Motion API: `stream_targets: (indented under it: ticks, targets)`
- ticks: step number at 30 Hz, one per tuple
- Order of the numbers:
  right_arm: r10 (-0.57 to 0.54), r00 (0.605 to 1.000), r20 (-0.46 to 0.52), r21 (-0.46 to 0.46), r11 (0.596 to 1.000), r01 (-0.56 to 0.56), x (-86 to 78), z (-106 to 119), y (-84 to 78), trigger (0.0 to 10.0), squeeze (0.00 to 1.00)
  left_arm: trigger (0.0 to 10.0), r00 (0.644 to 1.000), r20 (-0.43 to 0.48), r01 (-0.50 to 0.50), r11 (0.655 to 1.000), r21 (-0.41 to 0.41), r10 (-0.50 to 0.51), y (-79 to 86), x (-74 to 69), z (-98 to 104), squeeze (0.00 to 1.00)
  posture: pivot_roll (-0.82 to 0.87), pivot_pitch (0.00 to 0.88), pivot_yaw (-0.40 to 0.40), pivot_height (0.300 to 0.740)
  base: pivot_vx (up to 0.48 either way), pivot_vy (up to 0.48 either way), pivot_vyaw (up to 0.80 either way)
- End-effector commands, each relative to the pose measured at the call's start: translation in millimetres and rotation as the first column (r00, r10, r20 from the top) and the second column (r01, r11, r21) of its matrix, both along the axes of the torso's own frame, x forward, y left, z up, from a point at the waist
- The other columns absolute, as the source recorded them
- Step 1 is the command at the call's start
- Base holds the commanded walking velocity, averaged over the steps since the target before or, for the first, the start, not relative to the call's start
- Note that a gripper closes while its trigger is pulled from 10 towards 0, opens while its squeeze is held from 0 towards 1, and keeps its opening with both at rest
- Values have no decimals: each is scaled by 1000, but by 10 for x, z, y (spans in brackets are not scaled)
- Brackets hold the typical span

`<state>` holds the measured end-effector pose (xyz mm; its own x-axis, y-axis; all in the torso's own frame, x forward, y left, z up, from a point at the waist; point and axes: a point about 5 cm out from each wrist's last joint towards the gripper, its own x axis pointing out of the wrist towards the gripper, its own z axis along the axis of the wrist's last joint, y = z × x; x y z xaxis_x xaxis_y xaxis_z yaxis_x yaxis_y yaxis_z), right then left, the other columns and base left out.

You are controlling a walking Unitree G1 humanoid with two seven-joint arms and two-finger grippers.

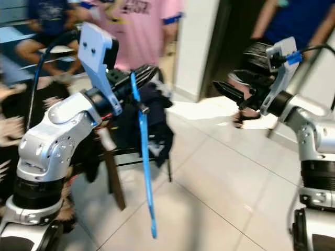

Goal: Hang hanger

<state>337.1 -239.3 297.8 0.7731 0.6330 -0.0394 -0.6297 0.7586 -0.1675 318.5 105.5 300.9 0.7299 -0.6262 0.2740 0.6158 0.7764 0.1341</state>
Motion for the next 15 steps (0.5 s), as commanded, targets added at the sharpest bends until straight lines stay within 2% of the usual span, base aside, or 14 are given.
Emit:
stream_targets:
  ticks: [1, 2, 3, 4, 5, 6, 8, 10, 13, 14, 15]
  targets:
    - [14, 999, -44, -122, 992, -19, 31, 34, 89, 10000, 0, 10000, 992, -118, -42, 999, -11, 41, 176, 185, -148, 0, 30, 0, -72, 740, 0, 0, -669]
    - [14, 999, -44, -122, 992, -19, 31, 34, 89, 10000, 0, 10000, 992, -118, -42, 999, -11, 41, 176, 185, -148, 0, 30, 0, -72, 740, 0, 0, -669]
    - [-16, 997, -71, -193, 981, 2, 73, 20, 120, 10000, 0, 10000, 980, -183, -89, 996, -19, 85, 279, 310, -214, 0, 30, 0, -72, 740, 0, 0, 0]
    - [-39, 995, -94, -226, 974, 17, 114, 5, 145, 10000, 0, 10000, 968, -228, -119, 991, -54, 104, 354, 392, -226, 0, 27, 0, -77, 740, 0, 0, 0]
    - [-39, 995, -94, -226, 974, 17, 114, 5, 145, 10000, 0, 10000, 968, -228, -119, 991, -54, 104, 354, 392, -226, 0, 27, 0, -77, 740, 0, 0, 0]
    - [-55, 990, -131, -254, 967, 20, 140, -37, 159, 10000, 0, 10000, 959, -249, -159, 985, -64, 139, 413, 465, -219, 0, 29, 0, -83, 740, 0, 0, 0]
    - [-55, 990, -131, -254, 967, 20, 140, -37, 159, 10000, 0, 10000, 959, -249, -159, 985, -64, 139, 413, 465, -219, 0, 29, 0, -83, 740, 0, 0, 0]
    - [-5, 981, -194, -317, 947, -58, 41, -124, 193, 10000, 0, 10000, 959, -244, -165, 985, -54, 147, 395, 481, -228, 0, 25, 0, -86, 740, 0, 0, 0]
    - [-5, 981, -194, -317, 947, -58, 41, -124, 193, 10000, 0, 10000, 959, -244, -165, 985, -54, 147, 395, 481, -228, 0, 25, 0, -86, 740, 0, 0, 0]
    - [29, 973, -229, -325, 940, -105, -25, -133, 217, 10000, 0, 10000, 963, -235, -149, 988, -42, 135, 356, 474, -241, 0, 18, 0, -86, 740, 0, 0, 0]
    - [29, 973, -229, -325, 940, -105, -25, -133, 217, 10000, 0, 10000, 963, -235, -149, 988, -42, 135, 356, 474, -241, 0, 18, 0, -86, 740, 0, 0, 0]
